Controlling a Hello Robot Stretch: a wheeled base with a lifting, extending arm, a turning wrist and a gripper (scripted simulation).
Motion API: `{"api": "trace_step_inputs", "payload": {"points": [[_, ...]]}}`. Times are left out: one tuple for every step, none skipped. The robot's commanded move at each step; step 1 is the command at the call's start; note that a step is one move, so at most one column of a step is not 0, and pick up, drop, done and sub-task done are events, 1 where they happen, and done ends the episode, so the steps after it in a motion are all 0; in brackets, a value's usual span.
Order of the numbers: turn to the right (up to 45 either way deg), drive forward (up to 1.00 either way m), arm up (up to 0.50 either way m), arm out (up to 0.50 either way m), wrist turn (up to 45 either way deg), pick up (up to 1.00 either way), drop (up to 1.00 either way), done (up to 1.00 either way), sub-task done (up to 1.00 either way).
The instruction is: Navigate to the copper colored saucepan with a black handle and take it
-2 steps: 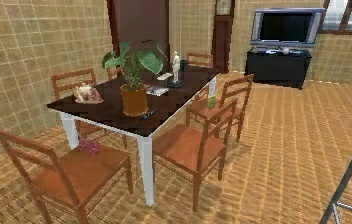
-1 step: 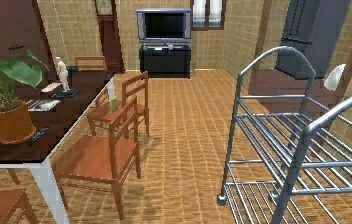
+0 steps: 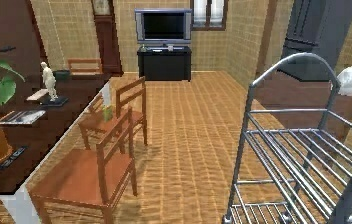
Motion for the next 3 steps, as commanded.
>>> {"api": "trace_step_inputs", "payload": {"points": [[3.0, 0.0, 0.0, 0.0, 0.0, 0.0, 0.0, 0.0, 0.0], [0.0, 1.0, 0.0, 0.0, 0.0, 0.0, 0.0, 0.0, 0.0], [6.0, 0.0, 0.0, 0.0, 0.0, 0.0, 0.0, 0.0, 0.0]]}}
